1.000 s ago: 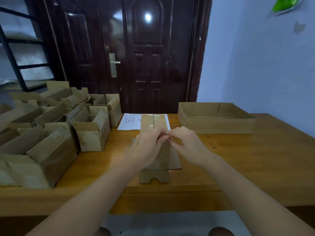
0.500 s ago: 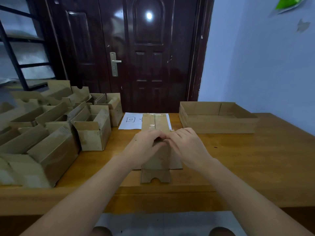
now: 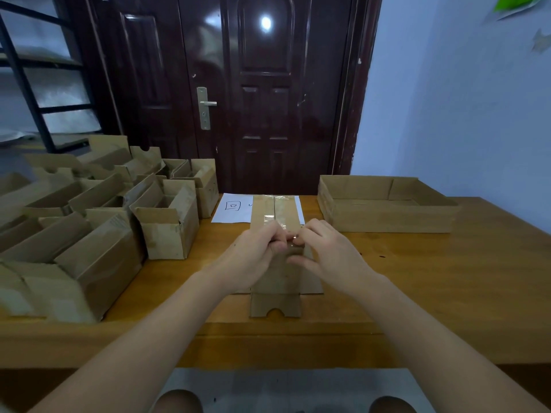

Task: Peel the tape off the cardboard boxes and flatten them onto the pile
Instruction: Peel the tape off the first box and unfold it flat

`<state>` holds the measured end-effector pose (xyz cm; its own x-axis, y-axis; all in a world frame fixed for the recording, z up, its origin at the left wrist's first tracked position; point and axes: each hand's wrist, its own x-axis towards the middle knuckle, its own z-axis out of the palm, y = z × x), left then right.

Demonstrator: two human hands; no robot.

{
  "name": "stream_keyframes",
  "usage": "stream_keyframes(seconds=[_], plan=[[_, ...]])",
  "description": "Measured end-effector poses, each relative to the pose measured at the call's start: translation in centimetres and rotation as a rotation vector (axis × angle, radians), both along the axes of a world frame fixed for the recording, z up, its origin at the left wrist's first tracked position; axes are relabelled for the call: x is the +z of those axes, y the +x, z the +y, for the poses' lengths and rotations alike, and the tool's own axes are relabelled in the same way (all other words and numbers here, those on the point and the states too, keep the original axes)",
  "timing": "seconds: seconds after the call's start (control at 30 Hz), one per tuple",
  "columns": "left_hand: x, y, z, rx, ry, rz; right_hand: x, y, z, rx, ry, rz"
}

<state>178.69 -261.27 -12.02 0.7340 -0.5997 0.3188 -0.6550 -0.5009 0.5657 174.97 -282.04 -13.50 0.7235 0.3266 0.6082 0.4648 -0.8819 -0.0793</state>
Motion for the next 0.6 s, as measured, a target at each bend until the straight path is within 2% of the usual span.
stream_keyframes(seconds=[0.27,0.37,0.5,0.6], plan=[[0.7,0.2,0.0,0.000,-0.122,0.030,0.0,0.0,0.5,-0.032,0.076,0.013],[0.9,0.1,-0.1,-0.010,-0.217,-0.023,0.6,0.2,1.6,-0.056,0.059,0.024],[0.7,-0.1,0.2,-0.056,-0.302,-0.062,0.8,0.9,3.2,0.090,0.275,0.093],[0.6,-0.2,1.0,-0.033,-0.299,0.006,0.7,1.1,3.0,0.084,0.286,0.133]])
